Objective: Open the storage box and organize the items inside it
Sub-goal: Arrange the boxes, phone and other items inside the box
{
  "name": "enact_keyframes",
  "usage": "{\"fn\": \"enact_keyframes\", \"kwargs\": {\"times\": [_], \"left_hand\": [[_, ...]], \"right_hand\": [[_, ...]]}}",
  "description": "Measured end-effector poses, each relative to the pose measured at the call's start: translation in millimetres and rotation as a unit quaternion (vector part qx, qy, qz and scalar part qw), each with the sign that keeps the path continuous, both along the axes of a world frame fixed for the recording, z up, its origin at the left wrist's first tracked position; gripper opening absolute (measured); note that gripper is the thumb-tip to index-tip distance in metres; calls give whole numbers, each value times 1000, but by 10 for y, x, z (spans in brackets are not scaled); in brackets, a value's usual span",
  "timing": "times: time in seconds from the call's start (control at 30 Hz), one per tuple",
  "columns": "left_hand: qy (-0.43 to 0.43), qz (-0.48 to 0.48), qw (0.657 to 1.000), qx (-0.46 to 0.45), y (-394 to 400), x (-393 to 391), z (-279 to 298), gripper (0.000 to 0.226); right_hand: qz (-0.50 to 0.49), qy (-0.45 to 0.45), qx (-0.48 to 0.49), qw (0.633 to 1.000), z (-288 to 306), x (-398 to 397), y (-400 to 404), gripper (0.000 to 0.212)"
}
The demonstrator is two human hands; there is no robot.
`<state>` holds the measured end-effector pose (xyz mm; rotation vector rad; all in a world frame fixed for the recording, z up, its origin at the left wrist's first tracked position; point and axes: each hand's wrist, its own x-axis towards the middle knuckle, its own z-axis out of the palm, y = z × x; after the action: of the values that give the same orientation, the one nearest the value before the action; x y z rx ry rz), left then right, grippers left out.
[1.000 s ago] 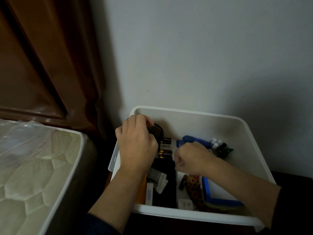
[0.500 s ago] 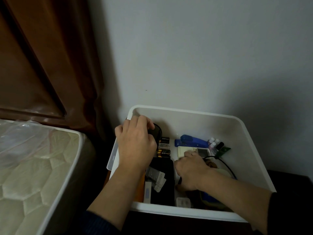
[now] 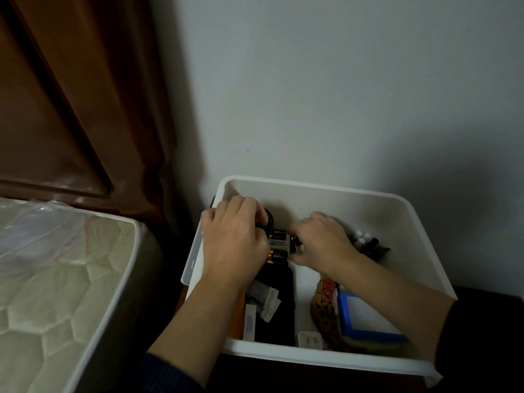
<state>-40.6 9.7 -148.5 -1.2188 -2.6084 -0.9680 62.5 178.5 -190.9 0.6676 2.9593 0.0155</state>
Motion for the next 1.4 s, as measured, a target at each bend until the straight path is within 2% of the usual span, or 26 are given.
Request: {"fn": "enact_keyframes", "kwargs": {"times": [0.13, 0.5, 0.8, 0.9, 0.97, 1.07, 1.1, 1.13, 1.2, 1.23, 1.3, 1.4], "left_hand": [[-8, -48, 999, 2, 5, 1, -25, 24], [-18, -42, 999, 16, 16, -14, -44, 28], [-19, -47, 999, 10, 18, -17, -25, 27], [-20, -47, 999, 8, 17, -18, -21, 28], [-21, -49, 999, 12, 6, -19, -17, 30], [-17, -50, 998, 18, 14, -18, -13, 31], [-17, -49, 998, 23, 15, -21, -11, 32], [-19, -49, 998, 28, 19, -21, -8, 33], [-23, -52, 998, 34, 20, -17, -5, 35], [-24, -54, 998, 35, 16, -16, -4, 34], [-25, -57, 997, 38, 6, -11, -2, 31], [-21, -61, 997, 31, 6, -9, 2, 27]], "right_hand": [[-11, -22, 36, 999, -158, -88, 44, 33], [-39, -70, 45, 996, -262, -207, 49, 22], [-54, -67, 71, 994, -279, -224, -37, 11], [-57, -26, 44, 997, -247, -181, 2, 10], [-64, 48, -3, 997, -192, -114, 36, 14], [-83, 211, -138, 964, -48, 22, -21, 21], [-76, 216, -177, 957, 7, 50, -79, 20], [-62, 178, -213, 959, 48, 73, -148, 18], [-38, 31, -276, 960, 68, 82, -326, 13], [-23, -30, -289, 957, 59, 76, -417, 16], [9, -100, -291, 951, 52, 48, -570, 39], [57, -161, -257, 951, 68, -16, -688, 81]]}}
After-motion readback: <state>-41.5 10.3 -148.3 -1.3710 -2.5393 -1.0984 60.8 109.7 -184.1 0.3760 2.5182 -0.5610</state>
